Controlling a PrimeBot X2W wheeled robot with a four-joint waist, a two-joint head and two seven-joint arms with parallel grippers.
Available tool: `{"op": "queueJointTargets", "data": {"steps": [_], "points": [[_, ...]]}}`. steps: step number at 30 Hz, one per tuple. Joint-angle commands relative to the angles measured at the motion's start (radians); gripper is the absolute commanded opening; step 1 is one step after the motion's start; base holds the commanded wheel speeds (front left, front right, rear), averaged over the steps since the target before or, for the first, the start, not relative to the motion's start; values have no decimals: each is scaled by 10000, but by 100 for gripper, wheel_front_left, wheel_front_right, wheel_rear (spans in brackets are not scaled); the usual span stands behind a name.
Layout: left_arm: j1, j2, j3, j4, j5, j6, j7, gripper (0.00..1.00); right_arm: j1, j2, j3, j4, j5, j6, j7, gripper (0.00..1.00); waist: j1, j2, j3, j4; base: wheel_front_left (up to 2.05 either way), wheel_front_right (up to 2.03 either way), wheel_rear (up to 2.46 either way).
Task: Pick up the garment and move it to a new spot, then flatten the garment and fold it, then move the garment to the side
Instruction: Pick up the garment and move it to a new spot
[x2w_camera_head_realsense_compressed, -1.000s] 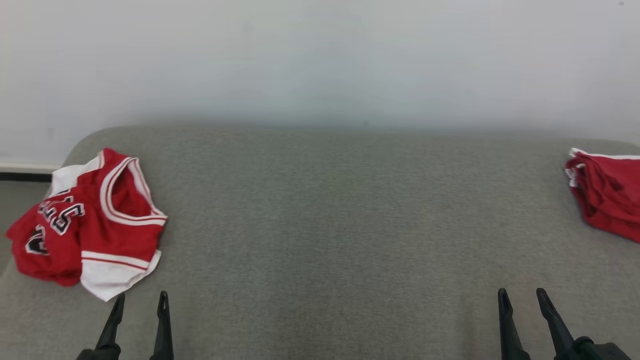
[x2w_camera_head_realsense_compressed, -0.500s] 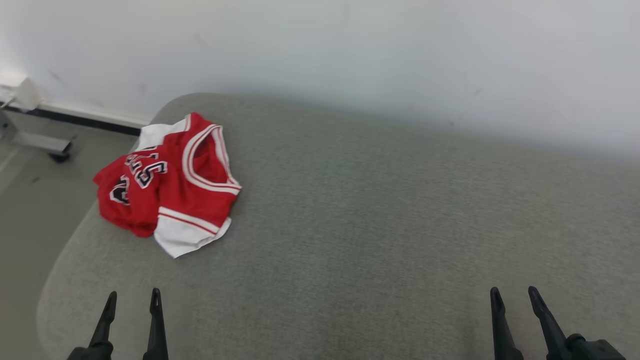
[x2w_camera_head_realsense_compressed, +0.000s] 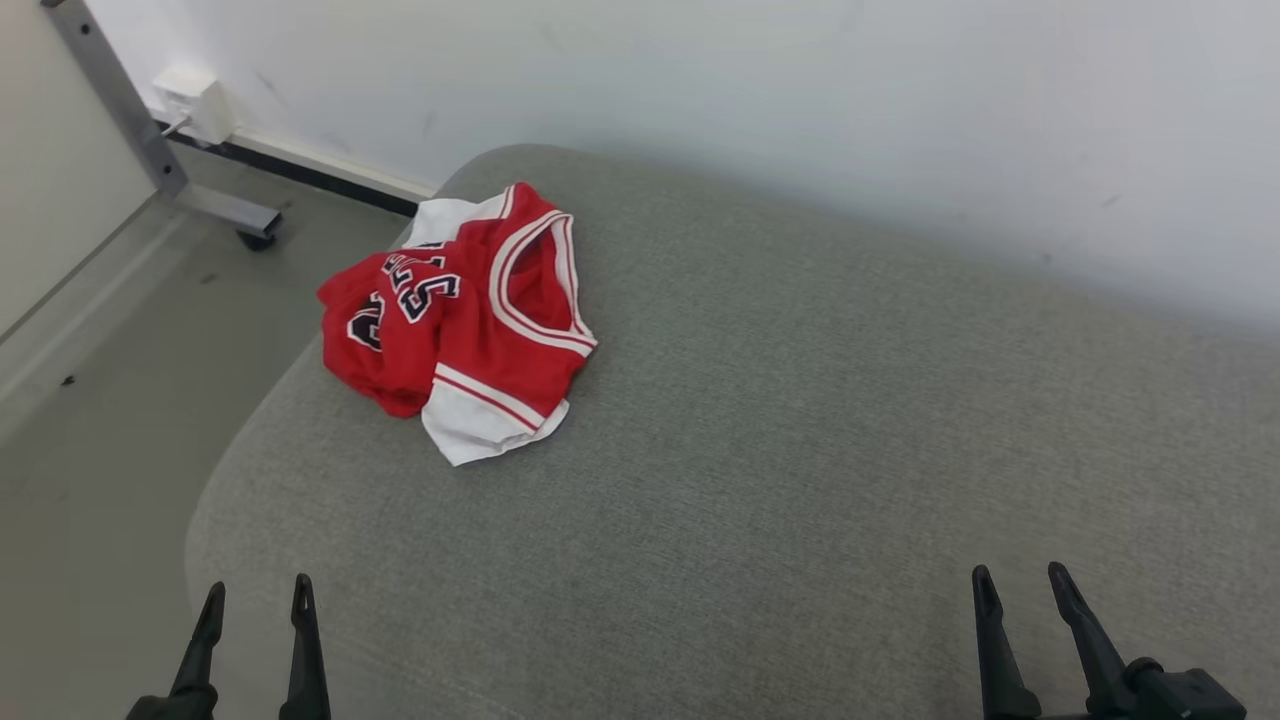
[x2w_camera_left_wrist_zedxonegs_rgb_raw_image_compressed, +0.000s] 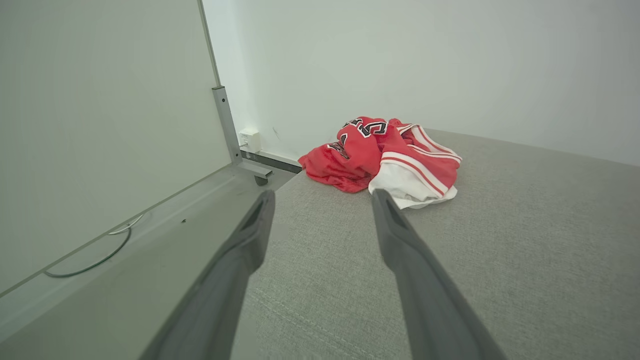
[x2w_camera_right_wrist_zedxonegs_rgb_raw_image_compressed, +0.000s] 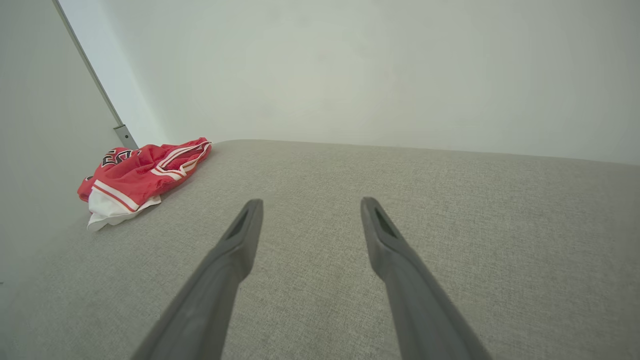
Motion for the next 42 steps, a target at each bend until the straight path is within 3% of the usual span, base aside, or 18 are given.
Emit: {"op": "queueJointTargets", "data": {"steps": [1, 13, 23, 31, 42], "points": [[-80, 31, 4, -8, -43, 59, -68, 100, -67, -59, 12, -17, -46, -28, -70, 100, 0, 0, 119, 247, 0, 0, 0], [-153, 41, 76, 2, -198, 202, -136, 100, -193, -157, 154, -50, -46, -28, 1, 100, 0, 0, 273, 222, 0, 0, 0], [-1593, 254, 184, -27, -440, 97, -10, 100, -629, -581, 30, -338, -111, -27, 200, 100, 0, 0, 864, -633, 0, 0, 0], [-3973, 911, 405, 379, -681, -89, 310, 100, -1147, -1035, -137, -974, -158, -27, 490, 100, 0, 0, 2024, -2008, 0, 0, 0], [-6406, 2056, 973, 1207, -931, -69, 980, 100, -1686, -1085, -410, -1593, -180, -27, 498, 100, 0, 0, 3389, -3963, 0, 0, 0]]}}
